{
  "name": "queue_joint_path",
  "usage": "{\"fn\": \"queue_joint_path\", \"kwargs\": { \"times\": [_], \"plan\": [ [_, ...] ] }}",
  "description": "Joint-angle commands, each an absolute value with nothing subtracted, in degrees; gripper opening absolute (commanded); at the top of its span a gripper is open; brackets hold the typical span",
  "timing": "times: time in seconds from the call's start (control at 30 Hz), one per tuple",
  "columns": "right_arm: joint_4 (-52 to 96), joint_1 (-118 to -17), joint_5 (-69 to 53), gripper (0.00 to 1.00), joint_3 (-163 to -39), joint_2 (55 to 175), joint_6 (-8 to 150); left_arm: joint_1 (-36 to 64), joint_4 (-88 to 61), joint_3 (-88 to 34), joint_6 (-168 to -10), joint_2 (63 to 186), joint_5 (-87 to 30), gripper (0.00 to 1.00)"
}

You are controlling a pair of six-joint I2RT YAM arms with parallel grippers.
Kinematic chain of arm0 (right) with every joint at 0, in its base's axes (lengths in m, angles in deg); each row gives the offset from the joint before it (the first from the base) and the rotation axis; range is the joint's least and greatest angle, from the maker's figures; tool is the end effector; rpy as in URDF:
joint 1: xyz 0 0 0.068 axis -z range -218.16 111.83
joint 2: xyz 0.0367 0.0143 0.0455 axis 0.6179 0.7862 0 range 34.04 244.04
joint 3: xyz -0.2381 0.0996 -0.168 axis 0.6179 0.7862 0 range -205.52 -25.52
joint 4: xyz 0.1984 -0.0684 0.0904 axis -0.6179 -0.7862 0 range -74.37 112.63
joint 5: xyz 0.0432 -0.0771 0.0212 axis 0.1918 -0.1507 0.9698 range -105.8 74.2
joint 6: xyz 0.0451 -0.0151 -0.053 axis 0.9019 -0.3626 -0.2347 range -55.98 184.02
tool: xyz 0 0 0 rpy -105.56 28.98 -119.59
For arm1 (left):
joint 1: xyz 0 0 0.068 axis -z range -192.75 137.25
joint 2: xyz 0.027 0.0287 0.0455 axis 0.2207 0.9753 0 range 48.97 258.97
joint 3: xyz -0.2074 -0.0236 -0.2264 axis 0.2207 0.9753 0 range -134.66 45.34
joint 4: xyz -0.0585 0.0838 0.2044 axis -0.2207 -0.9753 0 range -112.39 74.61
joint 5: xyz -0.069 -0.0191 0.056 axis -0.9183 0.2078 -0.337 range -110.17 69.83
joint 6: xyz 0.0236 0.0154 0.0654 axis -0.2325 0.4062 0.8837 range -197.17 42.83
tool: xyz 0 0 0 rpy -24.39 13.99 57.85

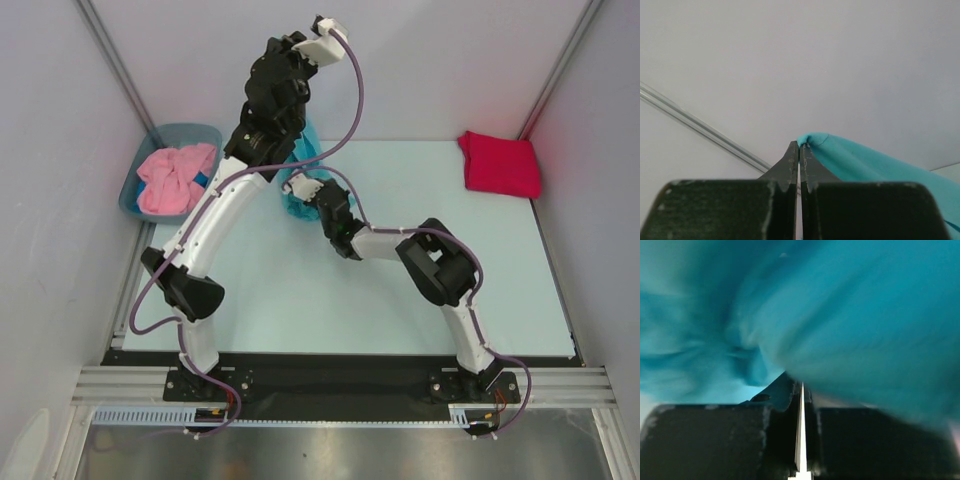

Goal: Fold and stack the t-shirts
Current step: Flatten the tshirt out

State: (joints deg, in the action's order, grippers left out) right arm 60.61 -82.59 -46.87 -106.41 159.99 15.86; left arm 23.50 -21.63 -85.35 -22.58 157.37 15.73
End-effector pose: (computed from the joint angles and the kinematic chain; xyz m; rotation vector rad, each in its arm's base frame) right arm 0.3853 0.3354 0.2353 -0.9143 1.4356 -0.5070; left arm 0.3450 -0.2102 0.5668 0.5188 1.2750 0.6721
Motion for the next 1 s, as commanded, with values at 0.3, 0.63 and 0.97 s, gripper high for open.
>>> {"fn": "queue_joint_path", "kwargs": {
  "times": [0.3,0.63,0.97],
  "plan": [
    [61.84,-76.22,-48.76,0.00,-103.57,150.24,11.02,23.81,-16.80,-85.27,-23.47,152.85,15.95,0.00],
    [55.70,-68.06,-51.83,0.00,-109.71,150.32,12.69,23.46,-17.40,-79.39,-23.47,149.87,15.08,0.00],
    [52.87,-59.88,-50.43,0.00,-116.31,150.49,11.29,23.46,-38.93,-74.81,-29.26,146.09,3.40,0.00]
  ]
}}
